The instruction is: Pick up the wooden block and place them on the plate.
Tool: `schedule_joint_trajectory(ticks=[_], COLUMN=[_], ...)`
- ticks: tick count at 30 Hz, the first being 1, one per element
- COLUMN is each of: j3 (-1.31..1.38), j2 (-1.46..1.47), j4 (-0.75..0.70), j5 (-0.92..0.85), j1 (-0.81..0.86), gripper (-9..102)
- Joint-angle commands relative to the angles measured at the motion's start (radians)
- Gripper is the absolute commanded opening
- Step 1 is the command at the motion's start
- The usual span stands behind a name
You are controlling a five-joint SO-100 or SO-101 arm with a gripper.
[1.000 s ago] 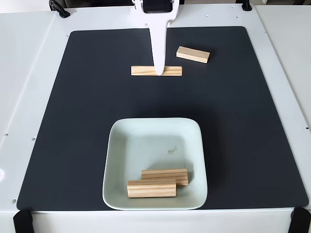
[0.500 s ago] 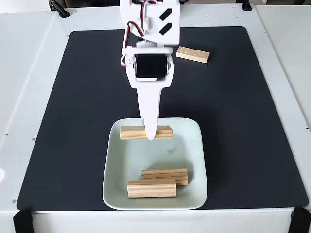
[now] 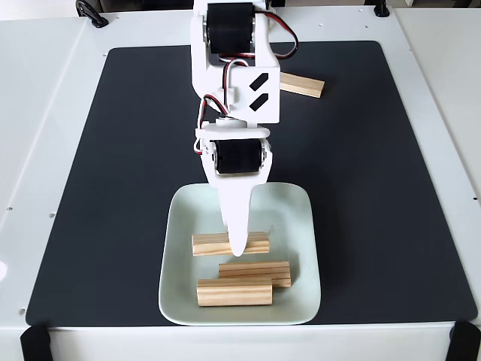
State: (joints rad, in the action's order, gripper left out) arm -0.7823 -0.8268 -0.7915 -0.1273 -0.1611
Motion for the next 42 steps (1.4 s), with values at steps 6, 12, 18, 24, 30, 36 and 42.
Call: schedule_joint_trajectory(ticks=[6,12,18,24,30,36,42], j3=[0.051,0.043,0.04,0.046,0.038,0.006,-0.156], j2=[-0.02,-0.021,-0.021,-0.021,-0.052,-0.118,-0.295], j4=[0.003,0.003,0.002,-0.037,-0.115,-0.118,-0.118], j5=[0.054,0.054,0.055,0.052,0.054,0.055,0.055], j1=[-0.014,-0.014,-0.009,-0.006,-0.015,-0.031,-0.058], gripper=[-1,-1,7,41,48,48,48])
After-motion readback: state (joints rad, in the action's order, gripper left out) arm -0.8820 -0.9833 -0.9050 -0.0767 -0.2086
